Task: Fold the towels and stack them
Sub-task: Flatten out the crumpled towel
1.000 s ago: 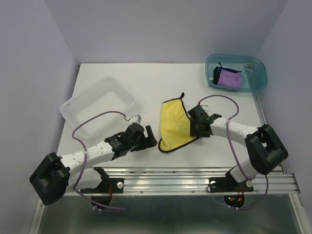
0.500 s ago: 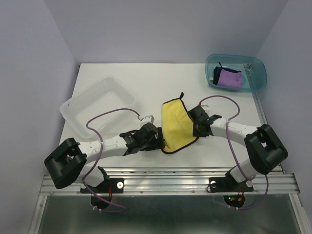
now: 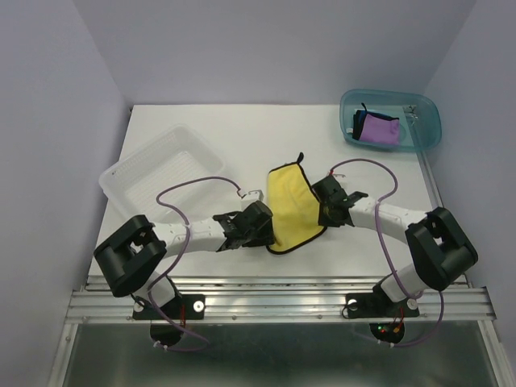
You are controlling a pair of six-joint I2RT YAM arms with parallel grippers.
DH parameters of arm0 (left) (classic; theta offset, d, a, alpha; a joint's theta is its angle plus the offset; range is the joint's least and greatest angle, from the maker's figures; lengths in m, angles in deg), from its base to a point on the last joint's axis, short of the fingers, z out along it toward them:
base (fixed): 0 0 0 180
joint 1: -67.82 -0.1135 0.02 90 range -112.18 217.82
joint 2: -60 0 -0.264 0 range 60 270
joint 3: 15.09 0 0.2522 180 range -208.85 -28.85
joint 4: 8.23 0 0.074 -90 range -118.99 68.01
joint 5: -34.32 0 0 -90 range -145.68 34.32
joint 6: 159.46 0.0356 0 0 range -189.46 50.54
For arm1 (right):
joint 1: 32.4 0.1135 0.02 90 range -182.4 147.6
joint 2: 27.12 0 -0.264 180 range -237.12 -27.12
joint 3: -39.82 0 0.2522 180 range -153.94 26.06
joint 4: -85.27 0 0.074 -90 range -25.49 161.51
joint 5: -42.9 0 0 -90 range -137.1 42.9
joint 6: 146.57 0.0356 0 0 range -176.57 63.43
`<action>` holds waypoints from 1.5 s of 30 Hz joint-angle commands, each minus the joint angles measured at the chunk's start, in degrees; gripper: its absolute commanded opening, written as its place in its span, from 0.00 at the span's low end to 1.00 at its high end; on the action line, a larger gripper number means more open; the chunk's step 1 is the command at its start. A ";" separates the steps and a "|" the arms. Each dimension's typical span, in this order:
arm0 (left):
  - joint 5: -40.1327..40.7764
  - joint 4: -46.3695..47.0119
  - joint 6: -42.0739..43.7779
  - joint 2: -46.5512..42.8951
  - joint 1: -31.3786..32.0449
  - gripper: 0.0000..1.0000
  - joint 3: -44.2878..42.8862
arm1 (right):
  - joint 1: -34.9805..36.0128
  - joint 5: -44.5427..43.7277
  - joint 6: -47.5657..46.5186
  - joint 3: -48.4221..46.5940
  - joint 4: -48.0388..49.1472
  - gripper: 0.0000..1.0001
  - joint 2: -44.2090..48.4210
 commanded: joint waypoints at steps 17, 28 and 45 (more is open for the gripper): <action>9.08 -14.41 -5.74 7.52 5.18 0.00 -9.36 | -0.23 1.92 1.01 3.05 0.99 0.05 5.39; 22.87 -18.37 -4.96 -17.85 5.89 0.00 -11.03 | -0.06 8.06 -3.56 -1.07 -0.06 0.01 27.18; 15.51 -13.53 6.56 -37.92 5.89 0.00 -19.04 | -0.15 23.71 -1.02 -19.26 -10.60 0.01 41.26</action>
